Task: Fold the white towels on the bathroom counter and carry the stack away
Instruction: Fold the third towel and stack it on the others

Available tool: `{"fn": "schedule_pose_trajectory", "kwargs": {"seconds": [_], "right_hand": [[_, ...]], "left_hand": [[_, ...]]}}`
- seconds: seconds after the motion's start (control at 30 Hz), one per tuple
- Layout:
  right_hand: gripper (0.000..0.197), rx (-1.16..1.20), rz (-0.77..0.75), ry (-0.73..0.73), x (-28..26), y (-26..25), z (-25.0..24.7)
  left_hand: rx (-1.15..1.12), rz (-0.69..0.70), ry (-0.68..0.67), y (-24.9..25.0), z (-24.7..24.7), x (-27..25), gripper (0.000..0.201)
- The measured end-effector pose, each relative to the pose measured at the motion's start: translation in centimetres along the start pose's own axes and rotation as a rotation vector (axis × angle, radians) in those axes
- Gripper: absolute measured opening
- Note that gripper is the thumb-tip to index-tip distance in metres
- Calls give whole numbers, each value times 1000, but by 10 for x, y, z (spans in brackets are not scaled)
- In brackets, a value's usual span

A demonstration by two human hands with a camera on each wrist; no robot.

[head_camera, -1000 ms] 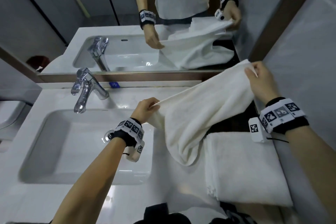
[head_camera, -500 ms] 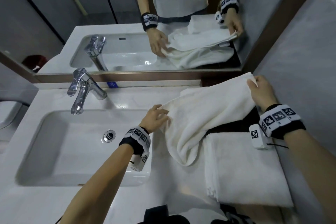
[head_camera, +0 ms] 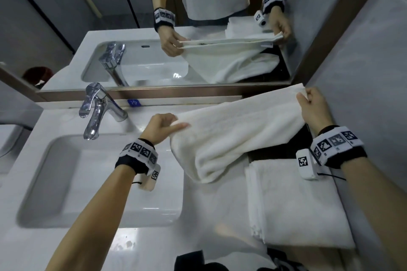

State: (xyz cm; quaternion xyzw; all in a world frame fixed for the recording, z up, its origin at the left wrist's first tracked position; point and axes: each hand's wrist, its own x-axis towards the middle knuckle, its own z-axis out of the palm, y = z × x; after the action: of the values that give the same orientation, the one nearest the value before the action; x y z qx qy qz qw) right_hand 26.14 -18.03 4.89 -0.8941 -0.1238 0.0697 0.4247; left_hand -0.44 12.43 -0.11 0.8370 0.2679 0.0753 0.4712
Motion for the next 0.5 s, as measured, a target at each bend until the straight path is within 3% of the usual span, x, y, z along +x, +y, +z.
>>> {"fn": "schedule_pose_trajectory", "kwargs": {"seconds": [0.17,0.23,0.3,0.37,0.43,0.5], "right_hand": [[26,0,43,19,4,3,6],[27,-1,48,26,7,4,3],[27,-26,45,27,10,5,-1],[28,-49,40,35,13,6,-4],[28,-51,45,36,14,7,-5],[28,-51,48,19,14,7,-3]], "left_hand": [[480,-77,-363,-17,28,-11,42],[527,-96,-437,-22,44,-19,43],[445,-84,-410,-30,50,-23,38],[234,-75,-332,-29,46,-25,16],[91,-108,-257,-30,42,-24,27],[86,-144,-187,-28,42,-23,19]]}}
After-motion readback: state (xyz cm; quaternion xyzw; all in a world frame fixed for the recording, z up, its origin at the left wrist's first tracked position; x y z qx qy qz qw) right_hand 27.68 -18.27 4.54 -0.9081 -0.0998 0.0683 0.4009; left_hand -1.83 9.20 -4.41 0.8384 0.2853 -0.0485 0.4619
